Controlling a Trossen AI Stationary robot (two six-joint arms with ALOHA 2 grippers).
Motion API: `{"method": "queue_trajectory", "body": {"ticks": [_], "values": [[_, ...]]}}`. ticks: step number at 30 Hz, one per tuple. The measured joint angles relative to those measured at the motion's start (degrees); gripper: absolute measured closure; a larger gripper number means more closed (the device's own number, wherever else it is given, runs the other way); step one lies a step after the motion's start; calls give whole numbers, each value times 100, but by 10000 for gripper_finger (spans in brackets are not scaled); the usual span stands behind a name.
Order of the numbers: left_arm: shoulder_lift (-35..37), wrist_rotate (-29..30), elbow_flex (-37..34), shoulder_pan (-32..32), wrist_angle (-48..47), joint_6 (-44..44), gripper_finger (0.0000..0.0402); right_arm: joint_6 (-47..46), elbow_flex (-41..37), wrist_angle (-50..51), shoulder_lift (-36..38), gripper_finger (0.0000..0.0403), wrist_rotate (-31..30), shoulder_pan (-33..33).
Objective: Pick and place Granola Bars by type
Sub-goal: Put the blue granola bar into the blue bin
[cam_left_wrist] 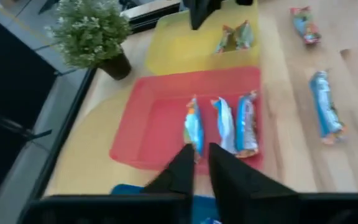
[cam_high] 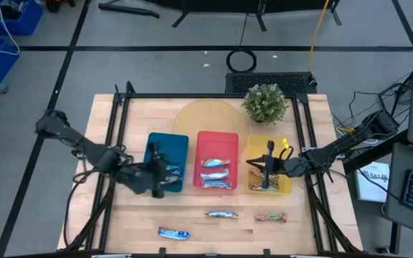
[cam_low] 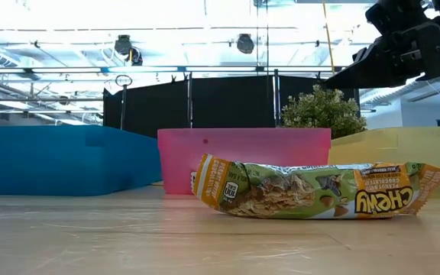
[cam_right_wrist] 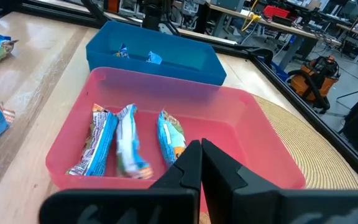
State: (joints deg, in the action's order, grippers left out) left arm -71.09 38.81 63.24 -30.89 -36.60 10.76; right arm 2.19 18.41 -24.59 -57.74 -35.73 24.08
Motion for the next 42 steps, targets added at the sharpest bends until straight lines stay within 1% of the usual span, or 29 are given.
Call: {"method": "queue_trajectory", "body": {"ticks": [2,4,5,9,10,12,14,16,18,20,24,29,33,36,39,40,42], "values": [[244,15,-398,-158,299,33,386,-4,0,-9,0,403,0,0],[479,-45,-872,-269,827,-69,392,-20,0,-26,0,403,2,0],[605,-175,-1132,-306,1235,-205,390,-53,0,-34,0,403,2,0],[1070,-1118,-2216,-313,3405,-929,396,-111,0,-40,0,403,2,0],[1161,-1320,-2470,-265,3815,-1060,397,-112,0,-40,0,403,0,0],[1304,-1428,-2943,-39,4155,-1068,395,-113,0,-40,0,403,0,0],[1383,-1418,-3339,289,4139,-700,397,-113,0,-40,0,403,0,0],[1386,-1553,-3681,543,4473,-442,398,-113,0,-40,-5,403,0,0],[1386,-1730,-3946,629,4979,-450,396,-113,0,-41,-7,403,0,0],[1331,-1778,-4125,645,5442,-681,396,-113,0,-42,-7,403,-4,0],[1269,-2216,-4388,645,5839,-1123,398,-104,0,-42,-7,403,-11,-2],[1221,-2288,-4496,645,6132,-1223,391,-135,0,-137,-7,403,-11,-2],[1222,-2152,-4494,642,6103,-850,398,-132,0,-324,-7,403,-5,-2],[1222,-2101,-4494,633,5913,-486,386,3,0,-467,-7,403,-4,-2],[1206,-2199,-4494,527,5624,-361,378,26,0,-456,-7,403,-4,-2],[1153,-2045,-4494,450,5626,-280,380,27,0,-441,-7,403,-4,-2],[1024,-1334,-4494,204,5563,-55,392,31,0,-397,-7,403,-4,-4]]}}
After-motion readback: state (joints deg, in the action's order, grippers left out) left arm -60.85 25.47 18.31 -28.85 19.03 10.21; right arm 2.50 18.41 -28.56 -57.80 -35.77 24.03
